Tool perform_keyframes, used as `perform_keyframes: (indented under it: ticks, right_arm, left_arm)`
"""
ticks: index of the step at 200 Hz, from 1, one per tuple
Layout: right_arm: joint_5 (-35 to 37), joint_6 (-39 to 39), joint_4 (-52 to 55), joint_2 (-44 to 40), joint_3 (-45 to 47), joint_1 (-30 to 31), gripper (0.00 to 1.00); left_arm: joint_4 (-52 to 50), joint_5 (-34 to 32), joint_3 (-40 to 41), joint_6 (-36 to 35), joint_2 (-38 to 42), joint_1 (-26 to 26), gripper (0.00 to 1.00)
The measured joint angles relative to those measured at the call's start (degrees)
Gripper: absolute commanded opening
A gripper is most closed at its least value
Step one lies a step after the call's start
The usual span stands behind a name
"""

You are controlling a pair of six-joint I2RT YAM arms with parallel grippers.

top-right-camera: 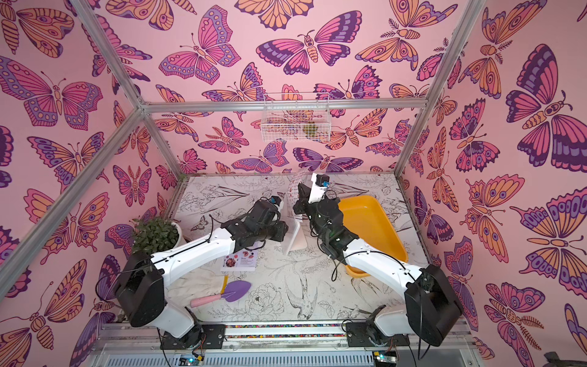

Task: Replace the menus in the menu holders
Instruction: Insert the menu into the menu holder.

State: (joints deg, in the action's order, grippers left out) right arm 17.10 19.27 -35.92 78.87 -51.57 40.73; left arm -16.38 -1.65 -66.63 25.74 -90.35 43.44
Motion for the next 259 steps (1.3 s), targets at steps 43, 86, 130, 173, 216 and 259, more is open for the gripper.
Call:
perform_keyframes:
  ticks: [43,86,130,173,216,259]
  right_arm:
    - [3.7,-3.3,-5.0,1.5,0.0,3.3,0.0]
    - [6.0,-4.5,-8.9,3.2,0.8,3.5,0.0]
    - [7.1,-4.5,-14.2,4.3,3.0,3.6,0.0]
    - [7.1,-4.3,-17.5,4.3,4.6,3.6,0.0]
    - [7.3,-4.3,-20.6,4.7,5.6,3.6,0.0]
    - [7.5,-4.3,-23.4,5.0,6.3,3.8,0.0]
  left_arm:
    - [0.0,2.0,0.6,2.2,-0.7,0.4,0.34]
    - [0.0,3.0,0.9,2.4,-1.0,0.6,0.35]
    - [0.0,3.0,0.9,2.4,-1.0,0.5,0.35]
    - [0.0,3.0,0.9,2.3,-1.0,-0.2,0.35]
    - [0.0,3.0,0.9,1.7,-1.0,-0.9,0.35]
    - [0.0,3.0,0.9,1.7,-0.9,-1.8,0.35]
